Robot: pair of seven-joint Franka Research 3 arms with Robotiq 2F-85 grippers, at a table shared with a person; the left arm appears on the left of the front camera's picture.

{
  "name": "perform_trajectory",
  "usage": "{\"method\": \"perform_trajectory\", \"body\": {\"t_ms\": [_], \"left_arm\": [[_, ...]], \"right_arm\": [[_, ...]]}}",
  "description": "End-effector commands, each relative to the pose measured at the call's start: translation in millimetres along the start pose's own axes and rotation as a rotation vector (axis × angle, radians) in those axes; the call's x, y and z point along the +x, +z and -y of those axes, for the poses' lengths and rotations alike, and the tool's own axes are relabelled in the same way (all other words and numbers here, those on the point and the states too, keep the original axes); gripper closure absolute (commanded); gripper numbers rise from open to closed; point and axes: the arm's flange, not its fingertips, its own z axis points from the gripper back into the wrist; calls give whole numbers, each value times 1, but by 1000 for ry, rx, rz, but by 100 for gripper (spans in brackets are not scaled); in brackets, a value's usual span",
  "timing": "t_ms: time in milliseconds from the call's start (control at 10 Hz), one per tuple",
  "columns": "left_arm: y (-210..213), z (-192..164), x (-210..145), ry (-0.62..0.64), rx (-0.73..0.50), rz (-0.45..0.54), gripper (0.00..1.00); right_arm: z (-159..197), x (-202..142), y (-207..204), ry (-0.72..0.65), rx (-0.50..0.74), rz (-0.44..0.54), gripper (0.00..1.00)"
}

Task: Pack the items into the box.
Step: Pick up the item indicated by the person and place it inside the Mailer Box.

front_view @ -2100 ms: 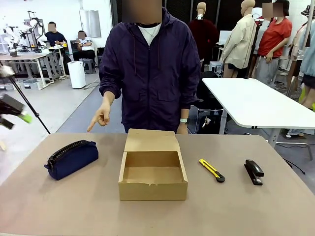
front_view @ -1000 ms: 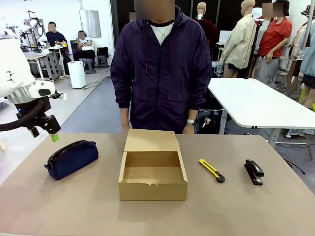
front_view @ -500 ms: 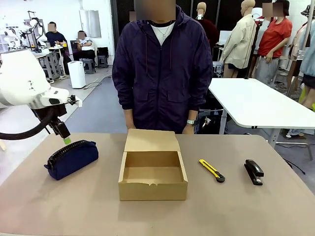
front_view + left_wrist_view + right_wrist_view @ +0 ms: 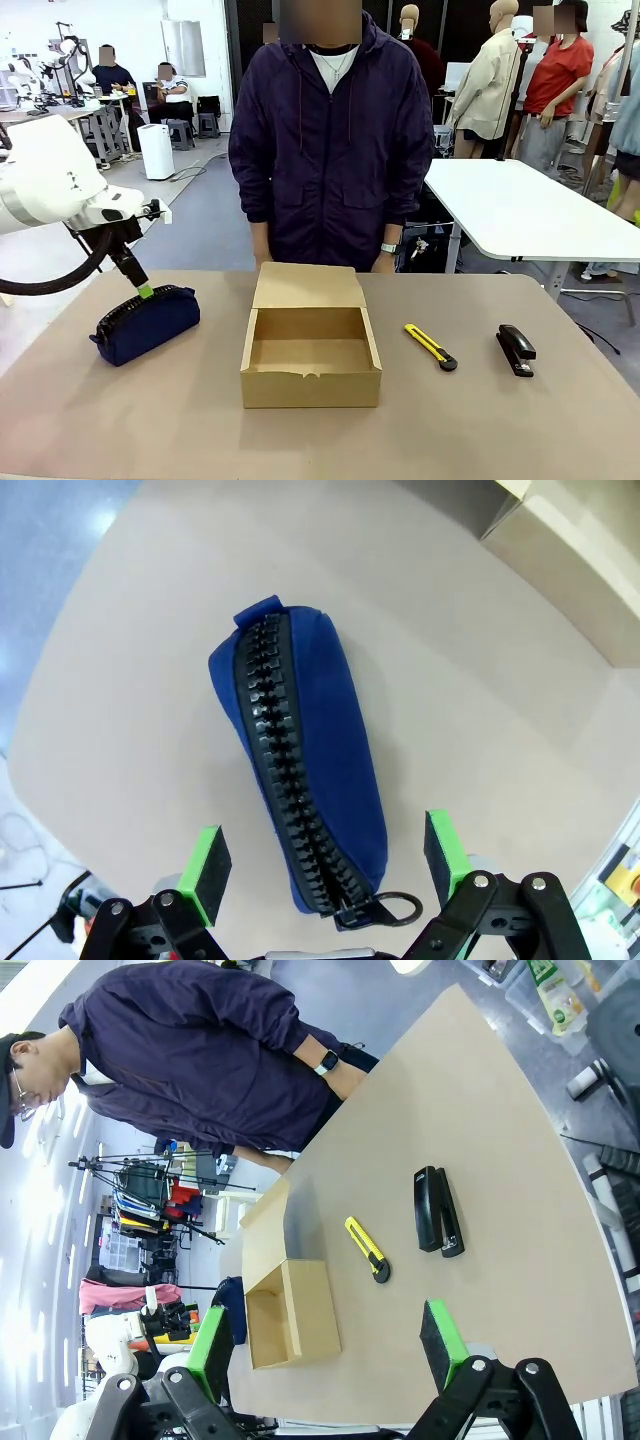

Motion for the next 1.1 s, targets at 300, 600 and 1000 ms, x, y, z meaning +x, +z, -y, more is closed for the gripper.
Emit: {"method": "perform_trajectory", "body": {"t_ms": [300, 600, 1000], "left_arm": [[-57, -22, -11, 16, 52, -61, 0], [-98, -24, -16, 25, -28, -68, 0], [-114, -21, -16, 21, -35, -113, 0]], "right_arm": [[0, 3, 0, 21, 26, 12, 0], [0, 3, 0, 21, 26, 12, 0], [0, 3, 0, 21, 26, 12, 0]]}}
